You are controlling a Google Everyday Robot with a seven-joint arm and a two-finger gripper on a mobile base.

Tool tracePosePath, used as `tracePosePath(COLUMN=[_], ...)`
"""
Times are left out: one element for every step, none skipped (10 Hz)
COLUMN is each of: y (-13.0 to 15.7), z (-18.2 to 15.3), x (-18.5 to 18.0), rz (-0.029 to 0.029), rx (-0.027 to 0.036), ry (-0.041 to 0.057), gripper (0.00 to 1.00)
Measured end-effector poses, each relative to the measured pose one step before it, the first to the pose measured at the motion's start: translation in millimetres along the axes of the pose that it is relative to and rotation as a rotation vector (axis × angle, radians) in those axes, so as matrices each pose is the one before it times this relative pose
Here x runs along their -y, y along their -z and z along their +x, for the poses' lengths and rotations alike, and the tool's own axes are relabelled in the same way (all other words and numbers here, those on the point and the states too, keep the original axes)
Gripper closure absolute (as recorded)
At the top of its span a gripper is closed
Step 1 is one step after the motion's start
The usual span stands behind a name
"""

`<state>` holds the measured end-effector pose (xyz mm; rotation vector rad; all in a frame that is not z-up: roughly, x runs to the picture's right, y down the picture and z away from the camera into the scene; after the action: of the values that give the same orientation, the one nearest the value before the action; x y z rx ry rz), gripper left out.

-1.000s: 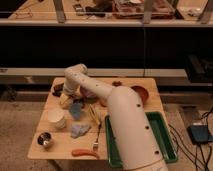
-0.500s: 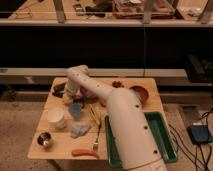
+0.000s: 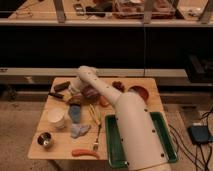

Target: Wipe purple bowl with brush

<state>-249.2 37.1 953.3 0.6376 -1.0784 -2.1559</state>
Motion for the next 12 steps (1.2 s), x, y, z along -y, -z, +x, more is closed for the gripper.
tracePosePath(y=[11.98, 6.74, 6.66, 3.49, 6.49, 6.00, 5.26, 13.41, 15.16, 12.83, 18.47, 17.76], z=[7.98, 7.52, 10.06, 5.89, 6.24, 5.15, 6.68, 11.57, 11.43, 10.32, 7.69, -0.26], x=[1.34, 2.55, 2.78, 0.45, -1.89, -1.80, 0.71, 0.22, -0.65, 0.06, -3.59, -8.00], rz=[0.00281, -0.00074, -0.00388, -0.00721, -0.01488, -0.01170, -0.00621, -0.01371, -0.02075, -0.02388, -0.03479, -0.03401], rx=[-0.02357, -0.01141, -0.01228, -0.01060, -0.01774, -0.01881, -0.02250, -0.03607, -0.03351, -0.02816, -0.04524, -0.04411], ry=[0.00611, 0.00832, 0.00953, 0.00590, -0.00003, -0.00331, 0.00092, 0.00301, 0.01162, 0.01561, 0.00762, -0.00542], gripper=[1.00, 1.00, 1.00, 1.00, 1.00, 1.00, 1.00, 1.00, 1.00, 1.00, 1.00, 1.00])
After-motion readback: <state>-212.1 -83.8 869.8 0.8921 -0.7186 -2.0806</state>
